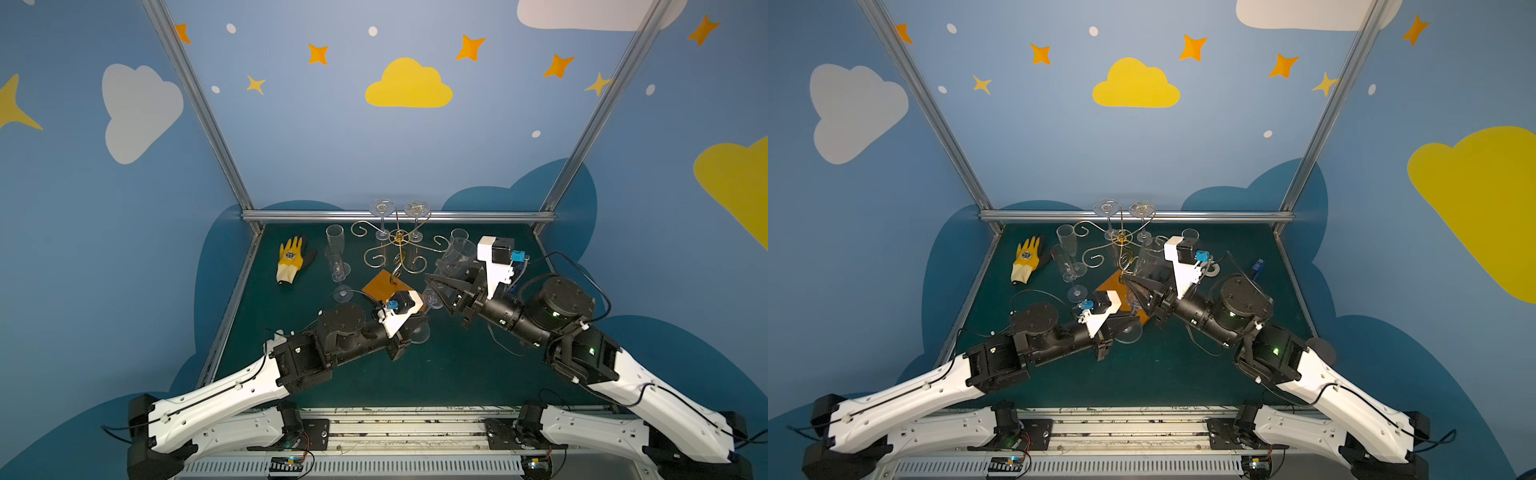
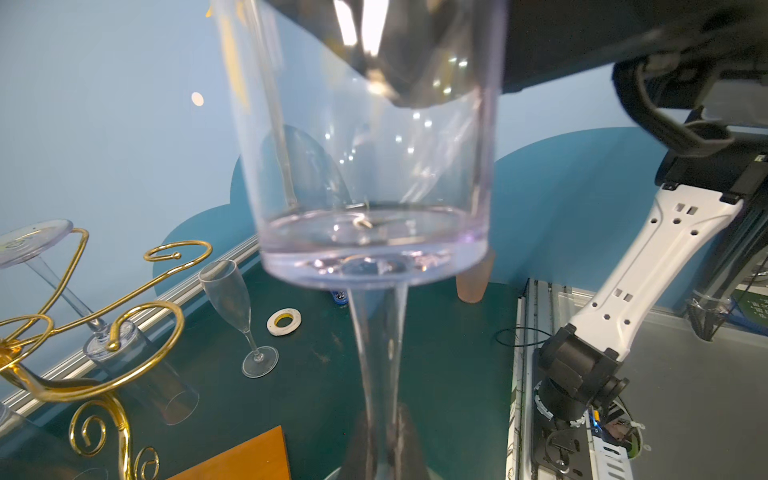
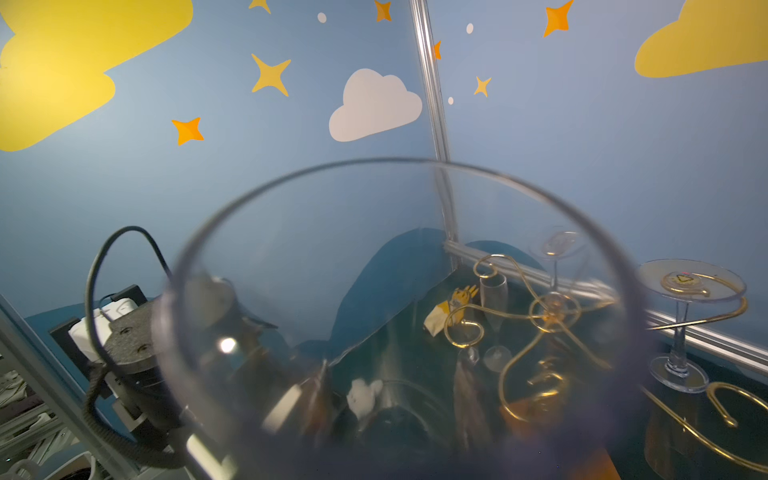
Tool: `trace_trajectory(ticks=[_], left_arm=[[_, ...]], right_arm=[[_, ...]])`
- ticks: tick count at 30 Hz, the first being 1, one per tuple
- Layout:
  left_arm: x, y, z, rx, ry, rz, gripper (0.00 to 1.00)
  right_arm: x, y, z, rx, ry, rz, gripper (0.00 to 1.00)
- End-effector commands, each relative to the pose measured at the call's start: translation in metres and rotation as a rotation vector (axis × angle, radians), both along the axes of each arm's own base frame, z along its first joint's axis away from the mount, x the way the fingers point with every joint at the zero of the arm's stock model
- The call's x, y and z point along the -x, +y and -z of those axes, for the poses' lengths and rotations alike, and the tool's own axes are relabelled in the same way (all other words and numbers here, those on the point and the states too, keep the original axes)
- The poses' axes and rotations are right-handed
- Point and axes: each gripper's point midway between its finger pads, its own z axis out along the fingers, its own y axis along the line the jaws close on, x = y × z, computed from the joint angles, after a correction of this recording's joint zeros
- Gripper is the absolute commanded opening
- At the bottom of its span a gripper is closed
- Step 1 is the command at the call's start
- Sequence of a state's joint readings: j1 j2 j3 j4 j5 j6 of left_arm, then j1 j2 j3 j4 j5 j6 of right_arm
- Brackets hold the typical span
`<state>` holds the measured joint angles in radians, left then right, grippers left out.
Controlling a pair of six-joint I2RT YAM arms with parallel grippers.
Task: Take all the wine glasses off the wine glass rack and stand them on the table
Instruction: 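Lower the glass upright onto the table with both grippers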
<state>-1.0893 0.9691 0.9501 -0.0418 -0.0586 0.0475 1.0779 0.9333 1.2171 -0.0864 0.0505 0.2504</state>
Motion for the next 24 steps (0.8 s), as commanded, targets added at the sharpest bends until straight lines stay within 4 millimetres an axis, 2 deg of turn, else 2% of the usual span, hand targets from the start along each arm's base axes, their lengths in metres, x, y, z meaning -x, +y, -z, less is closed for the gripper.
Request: trace_trajectory(ticks=[1,4,7,17,21,24], left_arm=[[0.001,-0.004,-0.009,0.009,-0.033,0.007,0.03],[-0.002,-0.004,-0.002,-0.019,-0.020,-0.008,0.05],[-0.002,-0.001,-0.004,-0.006,-0.019,-0.018,0.20],[-0.002,0.021,-0.008,0.039,-0.030,-0.076,0.49],[-0.002,0.036,-0.009,0.062,-0.022,-0.116,0.52],[-0.001,0.050,-0.006,0.078,-0.013,-0.155,0.53]], right_arm=[[0.004,-0.004,-0.013,-0.059,-0.004,-0.013,0.37],[0.005,-0.002,-0.011,-0.054,-0.004,-0.022,0.34],[0.005,-0.003,-0.008,-0.051,-0.003,-0.020,0.32],[0.004,-0.010,0.003,-0.014,-0.039,0.008,0.30],[0.003,-0.015,0.011,0.021,-0.080,0.034,0.30],[-0.002,-0.020,0.025,0.088,-0.128,0.073,0.31]])
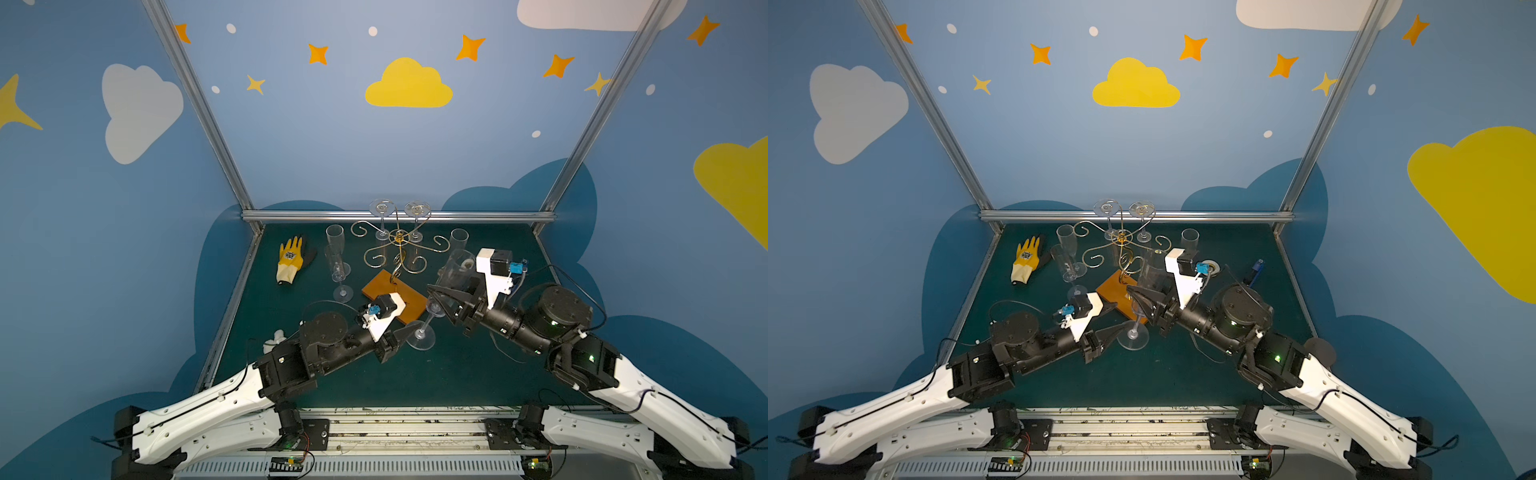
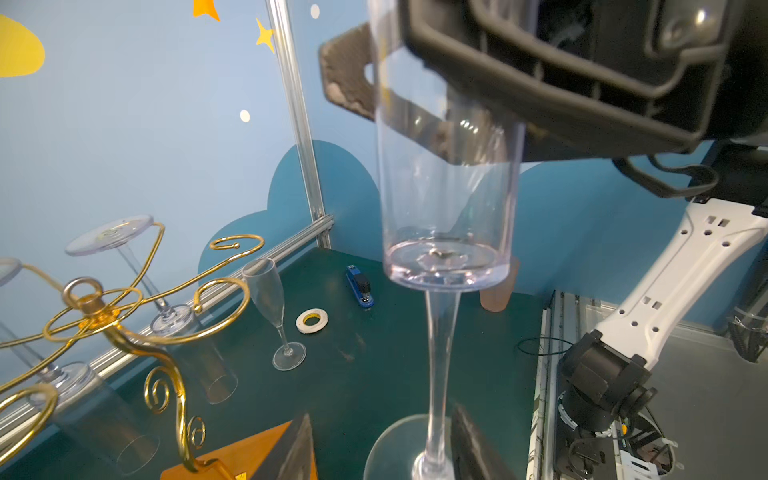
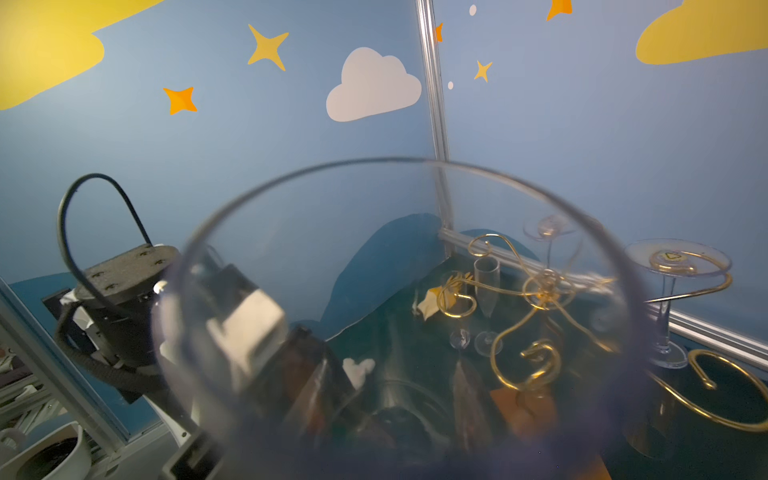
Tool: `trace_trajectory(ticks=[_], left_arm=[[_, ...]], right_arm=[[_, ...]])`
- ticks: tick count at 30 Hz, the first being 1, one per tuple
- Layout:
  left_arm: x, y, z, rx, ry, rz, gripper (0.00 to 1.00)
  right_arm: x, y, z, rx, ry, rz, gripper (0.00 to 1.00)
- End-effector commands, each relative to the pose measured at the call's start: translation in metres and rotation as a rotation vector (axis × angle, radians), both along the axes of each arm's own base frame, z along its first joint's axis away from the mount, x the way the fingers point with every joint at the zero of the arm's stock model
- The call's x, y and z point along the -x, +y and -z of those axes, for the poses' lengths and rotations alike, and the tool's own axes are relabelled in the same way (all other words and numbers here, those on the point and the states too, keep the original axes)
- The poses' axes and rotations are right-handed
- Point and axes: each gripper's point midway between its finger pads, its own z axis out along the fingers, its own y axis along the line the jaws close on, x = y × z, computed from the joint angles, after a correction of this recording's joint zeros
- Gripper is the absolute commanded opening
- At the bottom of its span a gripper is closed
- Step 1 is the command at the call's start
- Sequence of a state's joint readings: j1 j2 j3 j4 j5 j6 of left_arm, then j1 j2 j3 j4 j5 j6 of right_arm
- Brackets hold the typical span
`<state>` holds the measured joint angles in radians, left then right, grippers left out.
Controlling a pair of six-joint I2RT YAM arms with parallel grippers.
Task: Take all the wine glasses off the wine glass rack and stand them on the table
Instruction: 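Lower the glass upright onto the table with both grippers, then open both grippers and draw them back from the standing glass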
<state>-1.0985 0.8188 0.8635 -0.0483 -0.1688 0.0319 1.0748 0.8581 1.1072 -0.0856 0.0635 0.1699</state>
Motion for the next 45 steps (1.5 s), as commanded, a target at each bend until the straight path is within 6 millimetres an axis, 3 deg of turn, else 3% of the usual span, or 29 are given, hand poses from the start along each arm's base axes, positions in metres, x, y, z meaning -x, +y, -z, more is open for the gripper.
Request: trace_trajectory(ticks=[1,7,19,26,34,41,45], left_arm=[[-0.004,0.018,0.000,0.033,0.015,-0.072,0.53],[-0.005,0.053,0.017,0.047,0.058,-0.179,0.53],[-0.011,0.105,0.009,0.105,0.011,-0.354,0.53],[-0.014,0.125,0.024,0.157,0.046,-0.436,0.52],[-0.022,0.138,0.023,0.181,0.009,-0.517,0.52],[-0.030,0.132,0.023,0.155,0.012,-0.530,0.53],[-0.035,0.125,0.028,0.146,0.027,-0.527,0.53]], right_arm=[[-0.007,-0.010,0.005,0.049,-0.086,0.064,0.31],[-0.031,-0.024,0.049,0.107,-0.140,0.165,0.32],[-0.109,-0.060,0.131,0.188,-0.197,0.359,0.32],[-0.160,-0.079,0.178,0.230,-0.053,0.400,0.31],[-0.200,-0.081,0.193,0.282,-0.041,0.409,0.31],[-0.231,-0.084,0.207,0.264,-0.049,0.422,0.31],[-0.249,-0.088,0.201,0.239,-0.083,0.435,0.31]])
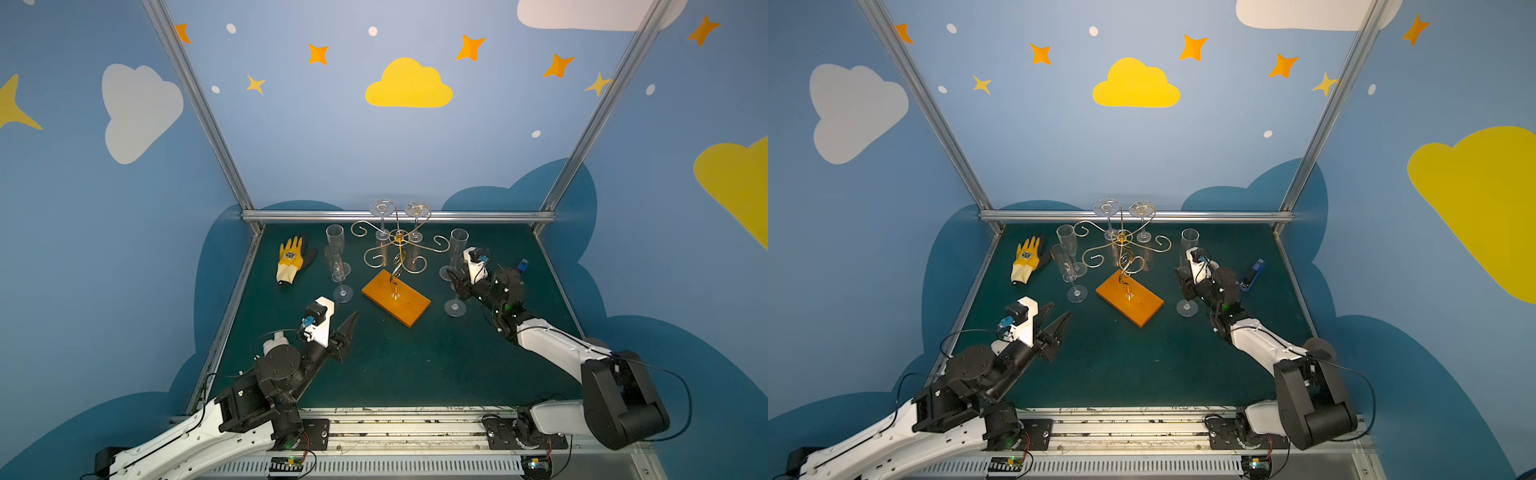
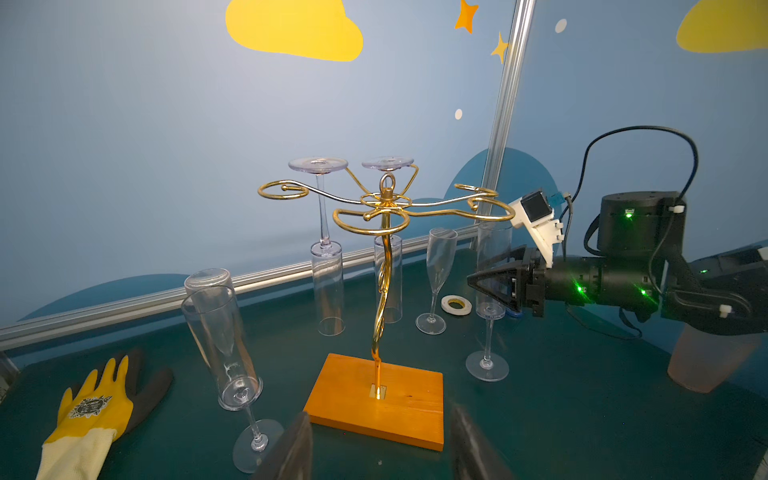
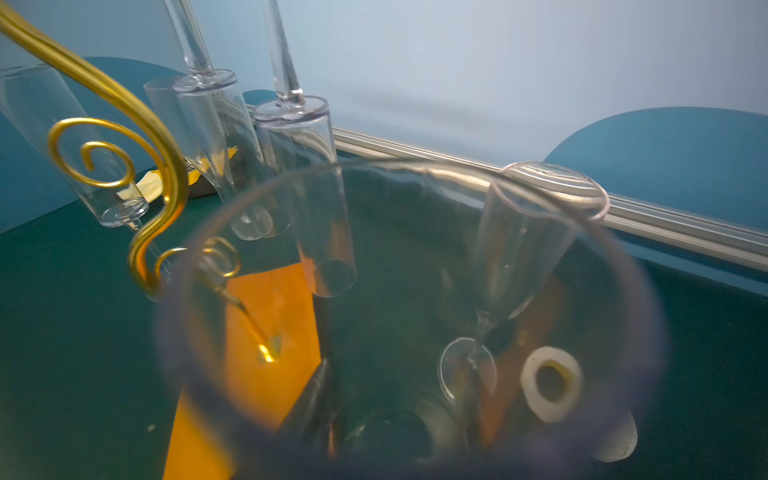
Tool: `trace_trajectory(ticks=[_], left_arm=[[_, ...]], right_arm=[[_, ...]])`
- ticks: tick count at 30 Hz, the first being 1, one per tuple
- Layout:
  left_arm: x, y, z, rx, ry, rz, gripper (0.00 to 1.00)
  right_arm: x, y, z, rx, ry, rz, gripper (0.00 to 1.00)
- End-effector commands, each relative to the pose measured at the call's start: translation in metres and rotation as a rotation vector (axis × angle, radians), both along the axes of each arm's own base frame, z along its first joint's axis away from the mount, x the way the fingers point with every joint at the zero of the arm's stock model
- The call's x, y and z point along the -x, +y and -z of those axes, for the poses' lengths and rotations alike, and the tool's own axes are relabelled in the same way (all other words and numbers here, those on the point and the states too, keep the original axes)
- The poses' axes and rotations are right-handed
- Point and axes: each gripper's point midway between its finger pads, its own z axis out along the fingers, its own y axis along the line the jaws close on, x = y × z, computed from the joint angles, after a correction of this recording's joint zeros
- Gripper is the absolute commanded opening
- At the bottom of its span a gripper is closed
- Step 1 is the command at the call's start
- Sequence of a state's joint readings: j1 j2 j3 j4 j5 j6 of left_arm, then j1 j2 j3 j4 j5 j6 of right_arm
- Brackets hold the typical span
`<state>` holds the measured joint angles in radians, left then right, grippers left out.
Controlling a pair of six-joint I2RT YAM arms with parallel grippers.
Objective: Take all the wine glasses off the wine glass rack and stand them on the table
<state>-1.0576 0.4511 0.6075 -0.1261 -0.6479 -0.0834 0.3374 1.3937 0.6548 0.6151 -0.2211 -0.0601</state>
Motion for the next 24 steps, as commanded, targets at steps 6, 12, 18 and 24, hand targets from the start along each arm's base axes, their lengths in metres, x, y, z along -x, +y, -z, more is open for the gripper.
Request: trace_trajectory(ticks=[6,12,18,24], left_arm=[[-0.017,-0.009,-0.008,0.029,0.013,-0.017,0.54],[-0.028,-0.016,-0.006,0.048,0.043,0.007,0.54],[-0.033,-0.022,-0.002,0.069,0.068,0.023,0.54],[-0.035,-0.024,0.002,0.078,0.089,0.032,0.54]], right_arm=[[-0.027,0.000,-0.040,-0.066,-0.158,-0.023,0.30],[-0.040,-0.004,-0.023,-0.067,-0.147,-0.010,0.29],[-0.043,-0.001,-0.009,-0.072,-0.112,-0.028,0.29],[-0.047,-0.006,0.006,-0.053,-0.080,-0.008,0.29]])
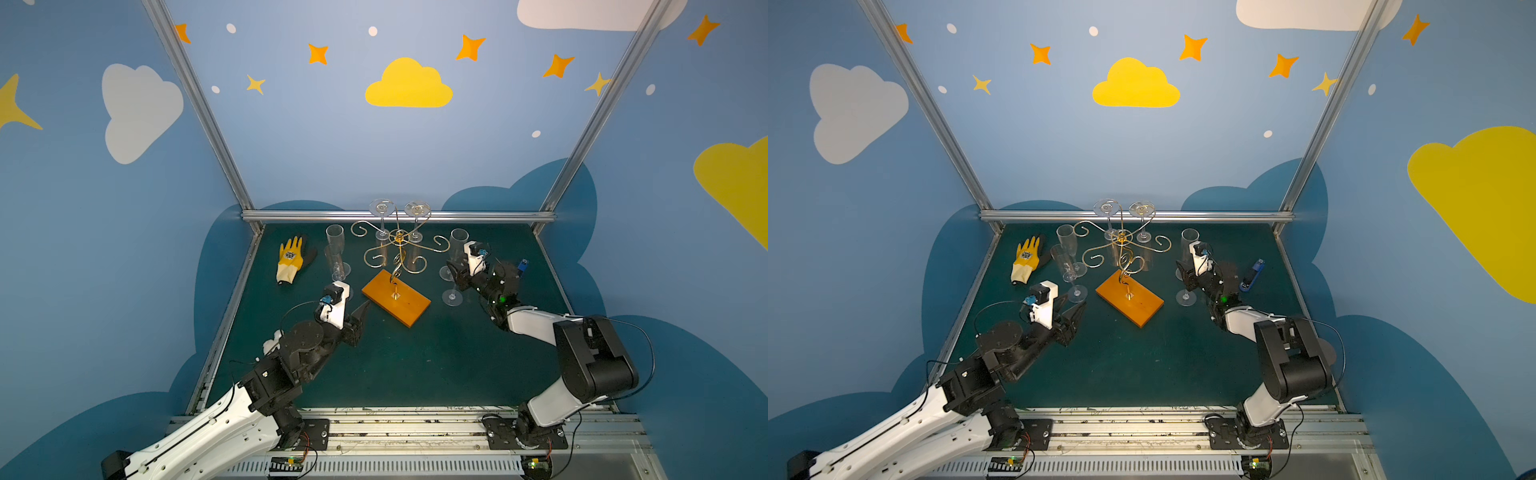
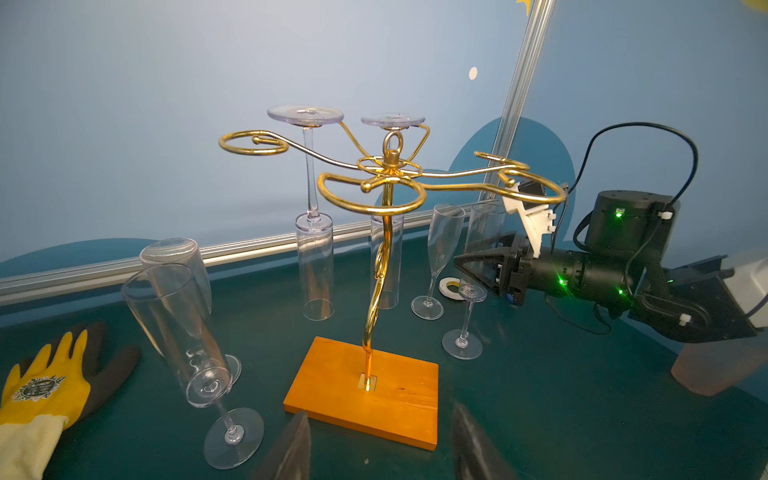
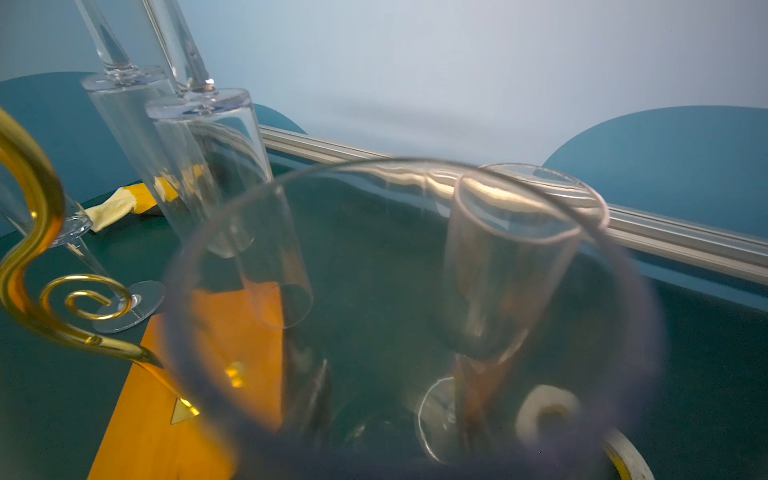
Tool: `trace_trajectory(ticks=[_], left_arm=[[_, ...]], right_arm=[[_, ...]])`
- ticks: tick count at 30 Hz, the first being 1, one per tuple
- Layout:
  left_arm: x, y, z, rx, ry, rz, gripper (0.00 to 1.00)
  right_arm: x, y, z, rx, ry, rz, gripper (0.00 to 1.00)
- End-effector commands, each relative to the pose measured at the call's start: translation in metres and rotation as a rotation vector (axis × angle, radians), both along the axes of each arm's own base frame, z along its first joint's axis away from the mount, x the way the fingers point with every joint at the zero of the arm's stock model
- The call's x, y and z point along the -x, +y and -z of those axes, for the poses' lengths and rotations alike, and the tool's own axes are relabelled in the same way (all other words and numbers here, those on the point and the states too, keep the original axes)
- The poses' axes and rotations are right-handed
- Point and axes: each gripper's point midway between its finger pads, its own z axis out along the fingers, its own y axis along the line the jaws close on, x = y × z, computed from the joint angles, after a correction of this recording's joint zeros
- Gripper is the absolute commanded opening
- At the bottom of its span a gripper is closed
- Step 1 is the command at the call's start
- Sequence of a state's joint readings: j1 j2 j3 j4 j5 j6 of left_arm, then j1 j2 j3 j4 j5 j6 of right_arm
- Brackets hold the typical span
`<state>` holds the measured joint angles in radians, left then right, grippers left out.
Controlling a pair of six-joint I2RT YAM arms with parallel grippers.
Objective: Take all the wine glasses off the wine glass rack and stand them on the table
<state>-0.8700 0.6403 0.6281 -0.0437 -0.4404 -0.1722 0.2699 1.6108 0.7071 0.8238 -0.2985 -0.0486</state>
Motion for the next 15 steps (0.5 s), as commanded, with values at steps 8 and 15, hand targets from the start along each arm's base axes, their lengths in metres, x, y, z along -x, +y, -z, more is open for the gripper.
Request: trace_trajectory(ticks=[8,15], left_arm=[[0.002,-0.005,-0.015,0.068,-0.012,0.034,0.55],[0.006,-0.001,-0.016,0.079,-0.008,0.035,0.58]], right_arm=[[-0.009,0.002,-0.001,-0.011,-0.034,-0.027,0.36],[-0.009,0.004,0.005,-0.008,-0.024,-0.041,0.45]])
